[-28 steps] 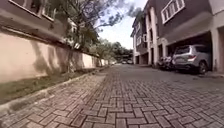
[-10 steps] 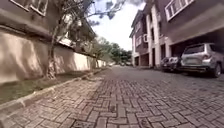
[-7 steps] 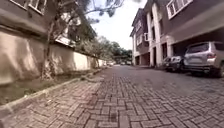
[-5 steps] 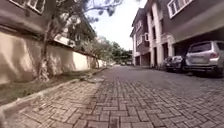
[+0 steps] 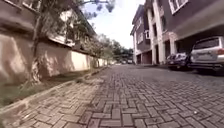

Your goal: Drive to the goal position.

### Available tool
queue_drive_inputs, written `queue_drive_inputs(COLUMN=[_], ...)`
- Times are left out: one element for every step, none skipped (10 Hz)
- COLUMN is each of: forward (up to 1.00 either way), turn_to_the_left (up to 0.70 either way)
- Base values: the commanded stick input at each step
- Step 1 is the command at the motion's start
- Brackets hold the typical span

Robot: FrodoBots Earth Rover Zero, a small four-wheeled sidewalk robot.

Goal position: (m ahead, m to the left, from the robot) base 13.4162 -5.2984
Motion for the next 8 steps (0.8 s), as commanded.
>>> queue_drive_inputs(forward=[0.69,0.69,0.69,0.69,0.69,0.69,0.7,0.7], turn_to_the_left=[0.03,0.03,0.03,0.03,0.03,0.03,0.03,0.03])
